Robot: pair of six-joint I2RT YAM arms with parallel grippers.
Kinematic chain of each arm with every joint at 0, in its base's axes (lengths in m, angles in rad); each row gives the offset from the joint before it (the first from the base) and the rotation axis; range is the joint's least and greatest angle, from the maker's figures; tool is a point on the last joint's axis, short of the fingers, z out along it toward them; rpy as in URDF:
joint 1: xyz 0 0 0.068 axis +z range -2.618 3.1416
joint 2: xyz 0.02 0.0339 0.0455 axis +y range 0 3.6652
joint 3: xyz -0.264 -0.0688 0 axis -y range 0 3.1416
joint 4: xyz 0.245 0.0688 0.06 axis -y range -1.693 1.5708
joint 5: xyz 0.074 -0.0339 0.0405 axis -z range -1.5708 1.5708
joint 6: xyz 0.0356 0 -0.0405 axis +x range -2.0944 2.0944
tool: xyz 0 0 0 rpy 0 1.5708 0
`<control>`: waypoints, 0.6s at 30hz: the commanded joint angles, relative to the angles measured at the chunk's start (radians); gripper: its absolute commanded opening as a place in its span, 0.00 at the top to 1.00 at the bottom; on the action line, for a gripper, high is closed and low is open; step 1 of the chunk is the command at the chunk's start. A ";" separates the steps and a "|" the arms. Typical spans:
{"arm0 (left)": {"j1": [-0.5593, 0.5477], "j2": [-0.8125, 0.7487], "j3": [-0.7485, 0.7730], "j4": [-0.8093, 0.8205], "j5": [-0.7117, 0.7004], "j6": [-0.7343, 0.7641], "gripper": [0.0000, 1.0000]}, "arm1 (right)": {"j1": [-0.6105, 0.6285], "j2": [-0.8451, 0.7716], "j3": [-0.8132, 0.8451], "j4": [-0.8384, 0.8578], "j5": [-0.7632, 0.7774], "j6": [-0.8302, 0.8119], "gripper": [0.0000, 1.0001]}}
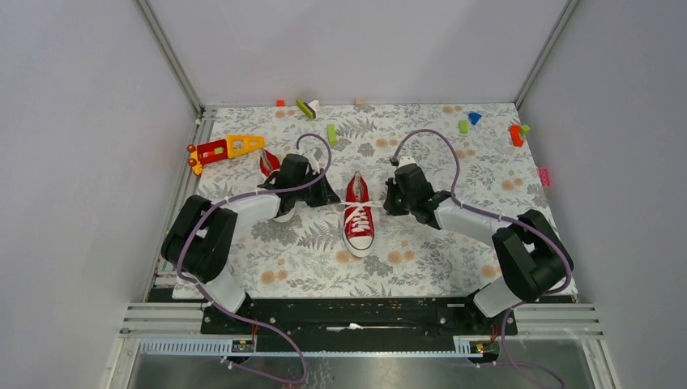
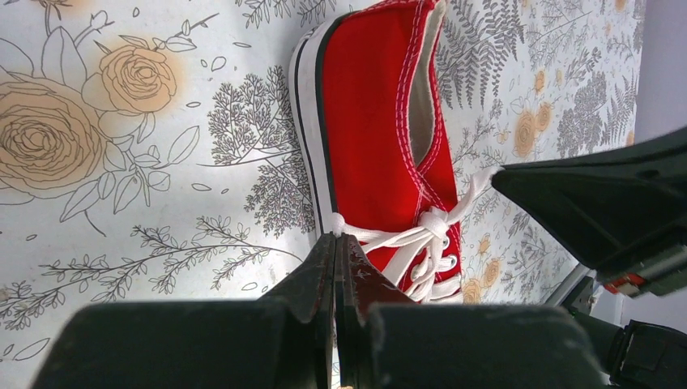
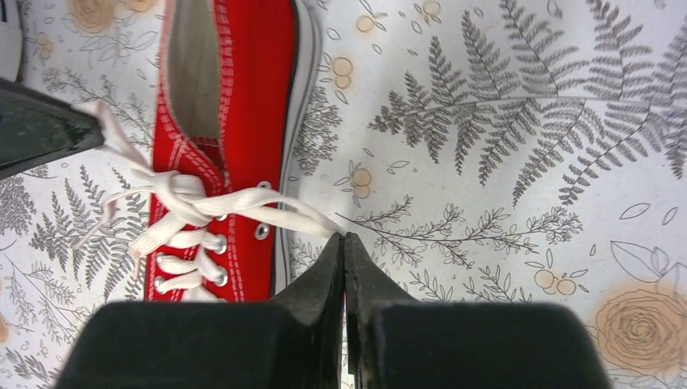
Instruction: Tie the shoes
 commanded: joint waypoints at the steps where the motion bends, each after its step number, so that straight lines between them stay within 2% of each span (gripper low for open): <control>1: 0.014 -0.023 0.046 0.005 -0.012 0.022 1.00 | 0.060 -0.085 0.068 -0.046 0.150 -0.089 1.00; 6: 0.012 -0.021 0.040 0.005 -0.012 0.027 1.00 | 0.078 -0.102 0.086 -0.087 0.218 -0.116 1.00; 13: 0.013 -0.023 0.048 0.012 0.007 0.022 1.00 | 0.114 -0.089 0.152 -0.098 0.168 -0.150 1.00; 14: 0.012 -0.022 0.049 0.011 0.015 0.022 0.98 | 0.116 -0.087 0.156 -0.101 0.160 -0.150 1.00; 18: 0.012 -0.064 0.021 0.009 0.001 0.022 0.73 | 0.116 -0.083 0.151 -0.091 0.143 -0.147 1.00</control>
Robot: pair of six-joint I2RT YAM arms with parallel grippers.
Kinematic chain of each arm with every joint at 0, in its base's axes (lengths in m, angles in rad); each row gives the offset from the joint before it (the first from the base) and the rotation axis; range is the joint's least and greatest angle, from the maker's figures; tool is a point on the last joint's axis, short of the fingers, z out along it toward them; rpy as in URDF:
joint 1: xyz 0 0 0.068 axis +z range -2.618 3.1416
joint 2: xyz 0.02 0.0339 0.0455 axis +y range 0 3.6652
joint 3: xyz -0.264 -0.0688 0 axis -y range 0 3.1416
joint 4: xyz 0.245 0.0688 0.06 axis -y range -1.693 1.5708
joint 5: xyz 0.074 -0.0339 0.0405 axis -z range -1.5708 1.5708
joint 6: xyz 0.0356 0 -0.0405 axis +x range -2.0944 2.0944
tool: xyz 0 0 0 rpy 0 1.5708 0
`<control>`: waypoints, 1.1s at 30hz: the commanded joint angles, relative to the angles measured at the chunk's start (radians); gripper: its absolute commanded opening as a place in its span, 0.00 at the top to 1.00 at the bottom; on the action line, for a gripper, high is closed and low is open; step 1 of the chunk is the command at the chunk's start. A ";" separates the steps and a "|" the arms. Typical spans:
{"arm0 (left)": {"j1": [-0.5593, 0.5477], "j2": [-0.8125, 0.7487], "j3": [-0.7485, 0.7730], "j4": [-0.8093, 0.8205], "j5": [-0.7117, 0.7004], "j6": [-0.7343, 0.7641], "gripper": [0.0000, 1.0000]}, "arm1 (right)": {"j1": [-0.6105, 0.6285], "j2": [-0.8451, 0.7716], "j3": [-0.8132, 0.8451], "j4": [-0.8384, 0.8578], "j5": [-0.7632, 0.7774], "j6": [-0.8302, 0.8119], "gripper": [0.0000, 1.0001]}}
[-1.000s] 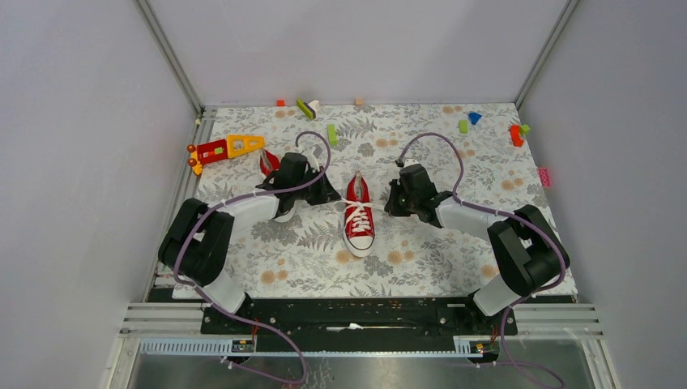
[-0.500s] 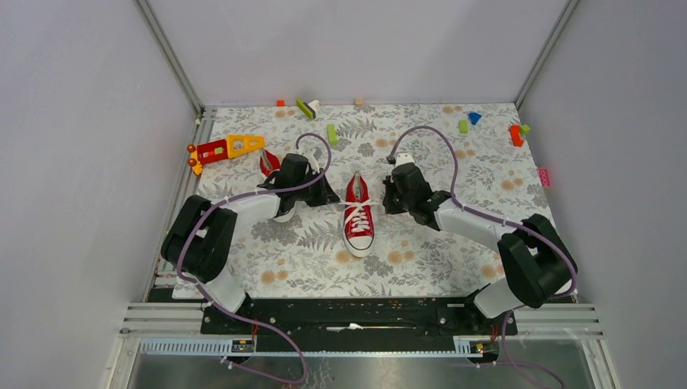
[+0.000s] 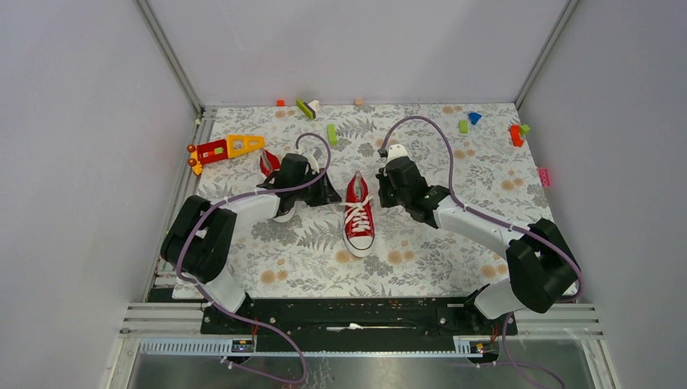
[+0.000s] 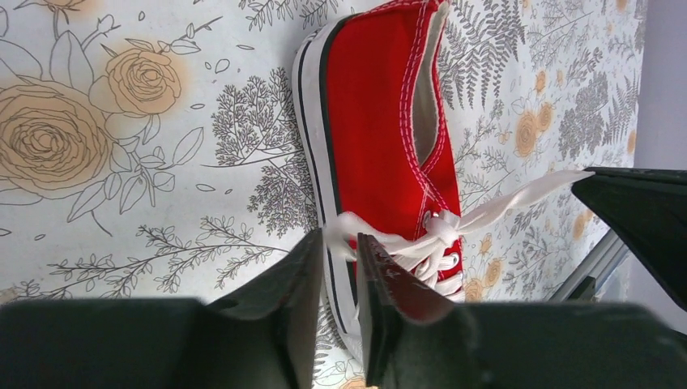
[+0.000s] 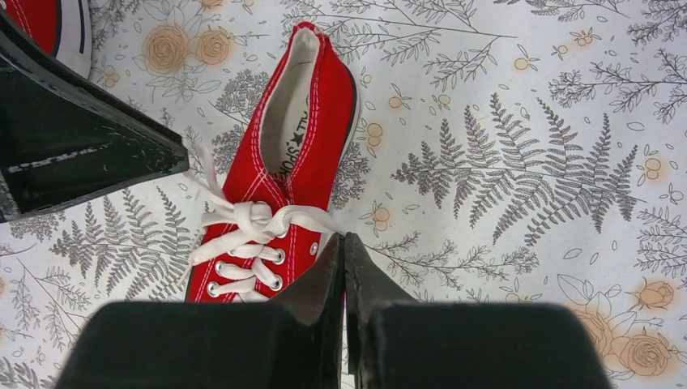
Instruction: Tie the shoes
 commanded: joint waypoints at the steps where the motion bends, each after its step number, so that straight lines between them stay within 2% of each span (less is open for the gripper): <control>1: 0.008 -0.082 0.010 0.006 -0.006 0.016 0.70 | 0.009 -0.005 0.033 0.000 -0.013 -0.022 1.00; 5: 0.008 -0.173 -0.035 -0.028 -0.040 0.039 0.57 | 0.009 -0.003 0.037 -0.001 -0.033 -0.018 1.00; 7: 0.007 -0.214 -0.059 -0.032 -0.042 0.051 0.56 | 0.009 -0.002 0.036 0.005 -0.042 -0.016 1.00; 8: 0.005 -0.226 -0.067 -0.031 -0.036 0.057 0.57 | 0.008 0.000 0.034 0.008 -0.044 -0.014 1.00; 12: -0.014 -0.234 -0.076 -0.044 -0.015 0.065 0.72 | 0.008 0.005 0.032 0.017 -0.060 -0.009 1.00; 20: -0.016 -0.282 -0.192 -0.020 -0.051 0.011 0.86 | 0.009 0.003 0.021 0.017 -0.064 -0.006 1.00; 22: -0.018 -0.283 -0.209 -0.009 -0.034 0.018 0.85 | 0.008 0.004 0.018 0.017 -0.065 -0.006 1.00; 27: -0.025 -0.278 -0.226 0.037 0.011 0.051 0.75 | 0.009 0.005 0.012 0.053 -0.072 -0.004 1.00; 33: -0.047 -0.193 -0.165 0.061 0.034 0.069 0.73 | 0.008 0.006 0.010 0.058 -0.079 -0.002 1.00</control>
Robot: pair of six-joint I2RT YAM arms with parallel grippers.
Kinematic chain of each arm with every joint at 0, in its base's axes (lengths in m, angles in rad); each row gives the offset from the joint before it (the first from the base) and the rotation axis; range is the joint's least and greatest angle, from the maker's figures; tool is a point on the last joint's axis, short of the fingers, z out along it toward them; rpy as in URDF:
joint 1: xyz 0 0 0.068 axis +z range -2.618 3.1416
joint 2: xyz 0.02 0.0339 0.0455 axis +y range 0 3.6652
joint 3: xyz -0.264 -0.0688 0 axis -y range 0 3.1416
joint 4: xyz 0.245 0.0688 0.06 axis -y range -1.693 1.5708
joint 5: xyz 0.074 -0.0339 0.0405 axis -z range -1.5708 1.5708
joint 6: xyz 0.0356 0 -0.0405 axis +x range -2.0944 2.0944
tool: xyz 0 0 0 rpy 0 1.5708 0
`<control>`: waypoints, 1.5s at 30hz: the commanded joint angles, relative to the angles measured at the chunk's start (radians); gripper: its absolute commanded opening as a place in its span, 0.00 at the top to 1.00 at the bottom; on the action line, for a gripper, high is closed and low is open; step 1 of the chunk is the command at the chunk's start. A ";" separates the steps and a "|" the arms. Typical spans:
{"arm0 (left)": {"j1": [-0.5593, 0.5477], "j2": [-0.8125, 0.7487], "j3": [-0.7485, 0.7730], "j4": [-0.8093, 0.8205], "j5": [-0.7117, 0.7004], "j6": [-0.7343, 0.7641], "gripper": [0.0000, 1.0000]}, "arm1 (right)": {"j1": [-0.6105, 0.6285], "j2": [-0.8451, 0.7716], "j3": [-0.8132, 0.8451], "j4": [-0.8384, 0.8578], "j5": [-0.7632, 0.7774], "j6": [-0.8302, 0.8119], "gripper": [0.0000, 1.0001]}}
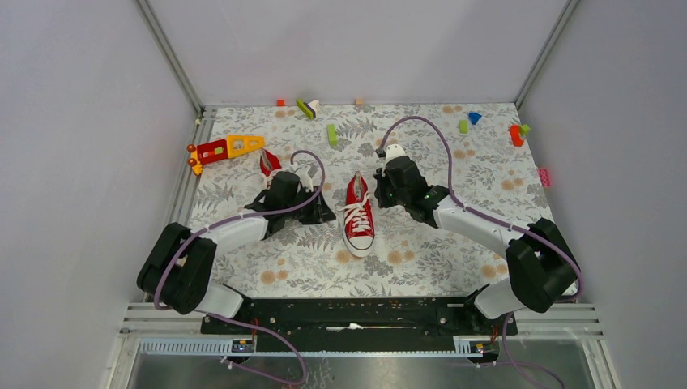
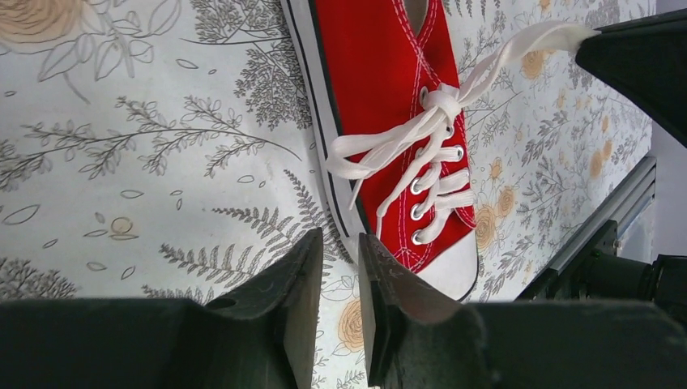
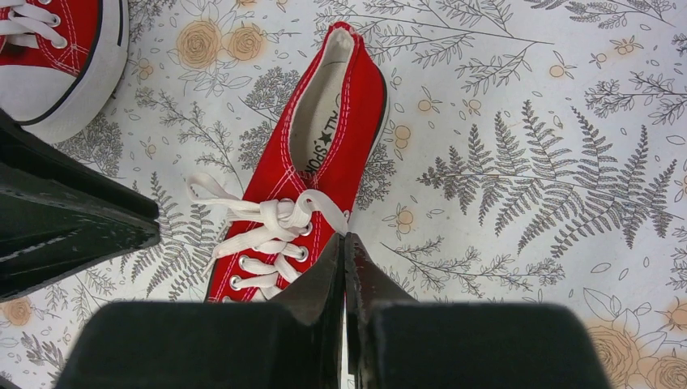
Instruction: Tie the shoes
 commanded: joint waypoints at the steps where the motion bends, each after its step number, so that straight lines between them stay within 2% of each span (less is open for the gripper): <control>1: -0.021 0.061 0.063 0.079 0.041 0.027 0.73 | 0.008 0.004 0.009 0.037 -0.017 0.003 1.00; 11: -0.037 0.163 0.123 0.126 0.059 -0.002 0.72 | 0.008 0.001 0.005 0.043 -0.023 0.003 1.00; 23: -0.037 0.250 0.169 0.163 0.122 -0.040 0.65 | 0.009 0.000 -0.001 0.045 -0.027 0.004 1.00; 25: -0.037 0.258 0.176 0.155 0.121 -0.040 0.72 | 0.008 0.000 0.000 0.046 -0.027 0.005 1.00; 28: -0.037 0.254 0.186 0.111 0.095 -0.035 0.91 | 0.008 0.001 0.000 0.046 -0.027 0.005 1.00; 30: -0.036 0.233 0.186 0.078 0.069 -0.028 0.98 | 0.008 0.000 -0.001 0.046 -0.026 0.004 1.00; 45: -0.008 0.055 0.135 -0.121 -0.008 0.031 1.00 | 0.008 0.073 0.046 0.013 -0.022 0.018 0.96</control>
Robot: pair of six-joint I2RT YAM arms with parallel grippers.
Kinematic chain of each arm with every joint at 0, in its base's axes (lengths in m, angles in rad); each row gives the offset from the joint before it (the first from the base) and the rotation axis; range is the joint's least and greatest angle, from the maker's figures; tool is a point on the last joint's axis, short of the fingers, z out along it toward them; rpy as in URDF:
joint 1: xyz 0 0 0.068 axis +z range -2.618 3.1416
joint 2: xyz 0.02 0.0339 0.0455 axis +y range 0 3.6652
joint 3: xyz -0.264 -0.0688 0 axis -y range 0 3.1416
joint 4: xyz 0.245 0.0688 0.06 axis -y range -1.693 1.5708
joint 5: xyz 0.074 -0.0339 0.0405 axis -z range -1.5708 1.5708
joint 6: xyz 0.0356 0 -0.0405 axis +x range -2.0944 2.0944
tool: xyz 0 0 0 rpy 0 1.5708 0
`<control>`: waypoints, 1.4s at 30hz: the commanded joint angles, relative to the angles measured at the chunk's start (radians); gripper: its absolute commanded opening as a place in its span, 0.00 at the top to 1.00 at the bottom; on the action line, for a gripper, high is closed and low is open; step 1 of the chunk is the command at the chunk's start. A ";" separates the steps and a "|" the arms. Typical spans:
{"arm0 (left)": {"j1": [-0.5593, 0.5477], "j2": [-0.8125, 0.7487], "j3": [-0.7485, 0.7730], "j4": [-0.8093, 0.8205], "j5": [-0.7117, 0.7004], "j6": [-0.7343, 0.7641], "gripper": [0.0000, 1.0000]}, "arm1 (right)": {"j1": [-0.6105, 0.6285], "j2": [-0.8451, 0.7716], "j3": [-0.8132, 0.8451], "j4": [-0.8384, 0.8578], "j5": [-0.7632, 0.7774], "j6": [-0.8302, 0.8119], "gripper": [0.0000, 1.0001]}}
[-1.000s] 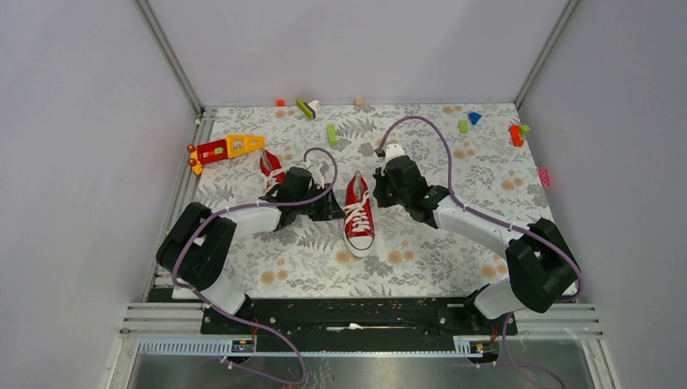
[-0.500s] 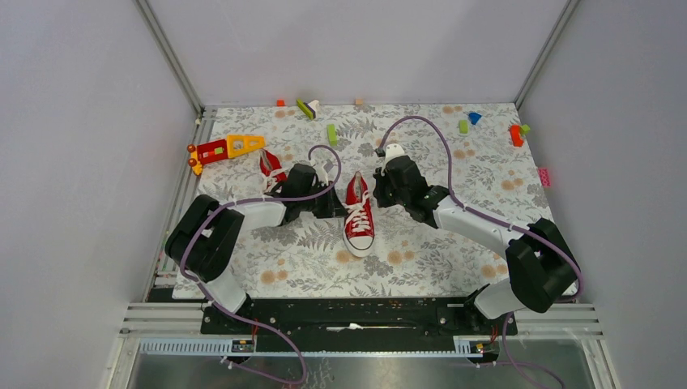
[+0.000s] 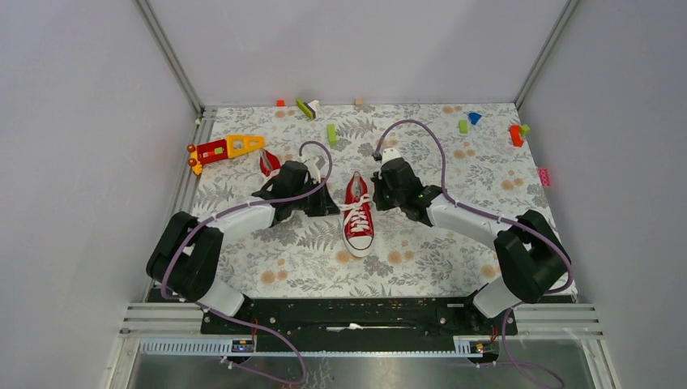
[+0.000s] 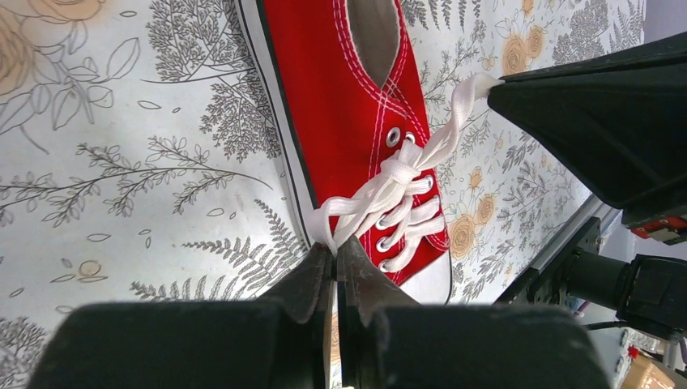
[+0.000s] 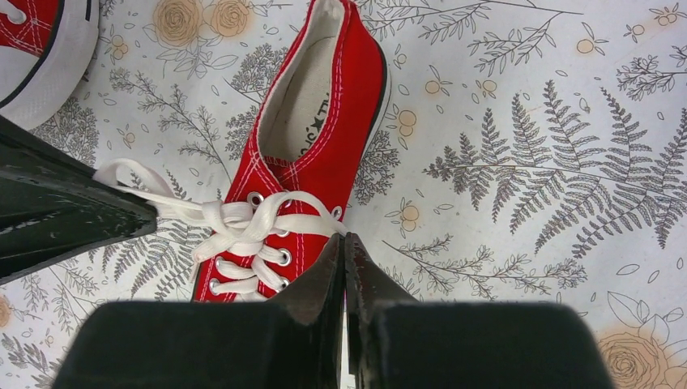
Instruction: Tie the shoes
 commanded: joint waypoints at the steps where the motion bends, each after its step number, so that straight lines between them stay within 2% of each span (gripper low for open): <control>1: 0.014 -0.069 -0.015 -0.059 -0.045 0.035 1.00 | 0.009 0.008 0.042 0.007 -0.011 0.010 0.95; 9: 0.014 -0.074 -0.022 -0.059 -0.041 0.037 1.00 | 0.008 0.006 0.025 0.036 -0.048 0.010 0.77; 17: 0.015 -0.030 -0.028 0.026 0.018 0.012 0.96 | 0.007 -0.011 0.008 0.060 -0.077 0.002 0.69; 27: 0.014 0.003 -0.054 0.074 0.046 -0.002 0.83 | -0.008 0.002 -0.024 0.075 -0.140 0.056 0.61; 30: 0.015 0.019 -0.061 0.095 0.067 -0.010 0.72 | -0.021 -0.016 -0.073 0.098 -0.149 0.087 0.54; 32: 0.015 0.024 -0.070 0.116 0.077 -0.015 0.66 | -0.032 -0.026 -0.094 0.109 -0.161 0.106 0.52; 42: 0.014 0.083 -0.072 0.220 0.099 -0.045 0.65 | -0.065 -0.028 -0.164 0.176 -0.242 0.165 0.54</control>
